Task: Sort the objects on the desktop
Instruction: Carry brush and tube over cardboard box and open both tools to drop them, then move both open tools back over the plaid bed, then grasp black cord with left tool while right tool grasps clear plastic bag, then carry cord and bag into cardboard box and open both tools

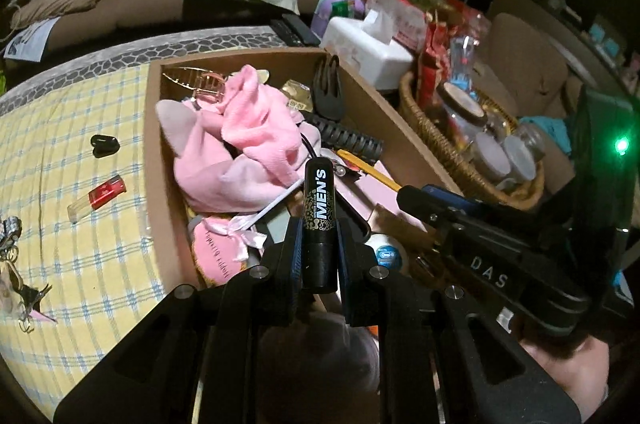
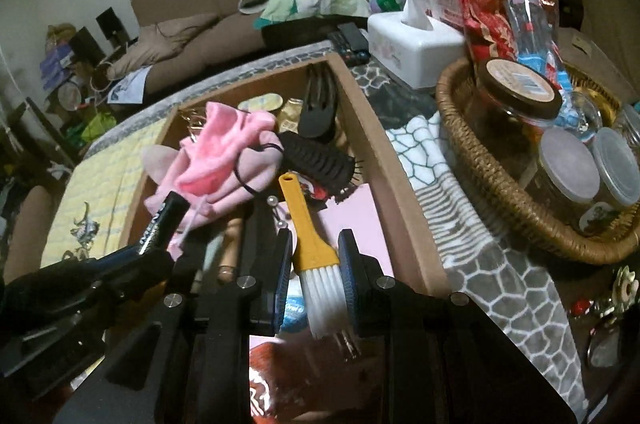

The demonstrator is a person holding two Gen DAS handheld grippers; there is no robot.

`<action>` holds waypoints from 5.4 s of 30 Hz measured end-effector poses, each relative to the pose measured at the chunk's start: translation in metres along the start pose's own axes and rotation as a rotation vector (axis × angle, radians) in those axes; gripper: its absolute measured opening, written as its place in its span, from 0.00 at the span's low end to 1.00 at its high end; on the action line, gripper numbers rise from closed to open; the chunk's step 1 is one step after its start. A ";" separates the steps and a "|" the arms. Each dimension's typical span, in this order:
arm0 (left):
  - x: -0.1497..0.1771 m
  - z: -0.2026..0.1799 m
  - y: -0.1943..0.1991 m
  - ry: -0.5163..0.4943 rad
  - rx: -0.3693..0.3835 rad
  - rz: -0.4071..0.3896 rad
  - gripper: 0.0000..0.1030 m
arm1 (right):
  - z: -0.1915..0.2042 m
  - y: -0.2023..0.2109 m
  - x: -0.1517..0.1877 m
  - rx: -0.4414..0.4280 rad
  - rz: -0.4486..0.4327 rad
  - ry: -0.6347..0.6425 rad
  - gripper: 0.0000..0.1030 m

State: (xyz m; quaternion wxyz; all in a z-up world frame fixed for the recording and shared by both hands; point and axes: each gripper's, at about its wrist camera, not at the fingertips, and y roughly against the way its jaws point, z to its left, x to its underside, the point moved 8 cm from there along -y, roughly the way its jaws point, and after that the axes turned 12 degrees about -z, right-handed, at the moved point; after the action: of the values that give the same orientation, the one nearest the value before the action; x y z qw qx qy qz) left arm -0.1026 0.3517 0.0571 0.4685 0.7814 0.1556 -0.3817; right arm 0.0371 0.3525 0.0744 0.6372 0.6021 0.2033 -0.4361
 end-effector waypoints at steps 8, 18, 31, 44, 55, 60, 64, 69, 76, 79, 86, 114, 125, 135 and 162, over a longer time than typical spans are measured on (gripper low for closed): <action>0.004 -0.004 -0.002 -0.019 -0.022 0.006 0.44 | -0.001 -0.003 0.008 0.010 0.022 0.009 0.31; -0.023 0.009 0.066 -0.047 -0.048 -0.114 0.68 | 0.020 0.041 -0.003 0.013 -0.063 0.043 0.56; -0.026 0.079 0.174 0.015 -0.129 -0.256 1.00 | 0.095 0.093 -0.015 -0.041 -0.165 0.104 1.00; -0.004 0.171 0.243 0.096 -0.243 -0.279 1.00 | 0.187 0.119 -0.006 -0.141 -0.157 0.190 1.00; 0.034 0.284 0.281 0.183 -0.379 -0.264 1.00 | 0.268 0.098 0.021 -0.236 -0.110 0.241 1.00; 0.055 0.326 0.275 0.228 -0.420 -0.230 1.00 | 0.293 0.078 0.036 -0.266 -0.080 0.251 1.00; 0.071 0.355 0.265 0.267 -0.444 -0.210 1.00 | 0.311 0.063 0.046 -0.293 -0.075 0.253 1.00; 0.084 0.382 0.247 0.303 -0.456 -0.186 1.00 | 0.328 0.038 0.058 -0.329 -0.048 0.264 1.00; 0.100 0.406 0.206 0.310 -0.455 -0.115 1.00 | 0.346 -0.001 0.085 -0.363 0.017 0.296 1.00; 0.100 0.404 0.190 0.275 -0.436 -0.097 1.00 | 0.348 -0.018 0.095 -0.372 0.043 0.304 0.98; 0.102 0.382 0.143 0.107 -0.393 -0.014 0.81 | 0.331 -0.051 0.107 -0.363 0.110 0.279 0.75; 0.080 0.407 0.159 0.293 -0.274 -0.110 0.08 | 0.394 -0.104 0.135 -0.506 0.187 0.312 0.74; 0.074 0.407 0.164 0.323 -0.254 -0.124 0.08 | 0.393 -0.092 0.124 -0.486 0.141 0.362 0.30; 0.058 0.345 0.172 0.278 -0.165 -0.150 0.08 | 0.333 -0.038 0.065 -0.471 0.068 0.234 0.30; 0.012 -0.010 0.025 -0.060 0.138 0.025 0.08 | 0.010 0.026 0.013 -0.125 0.044 0.038 0.30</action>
State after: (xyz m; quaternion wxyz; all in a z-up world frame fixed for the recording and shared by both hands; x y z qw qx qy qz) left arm -0.0749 0.3461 0.0660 0.4225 0.8021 0.1050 -0.4089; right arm 0.0624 0.3361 0.0817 0.6789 0.5738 0.2289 -0.3969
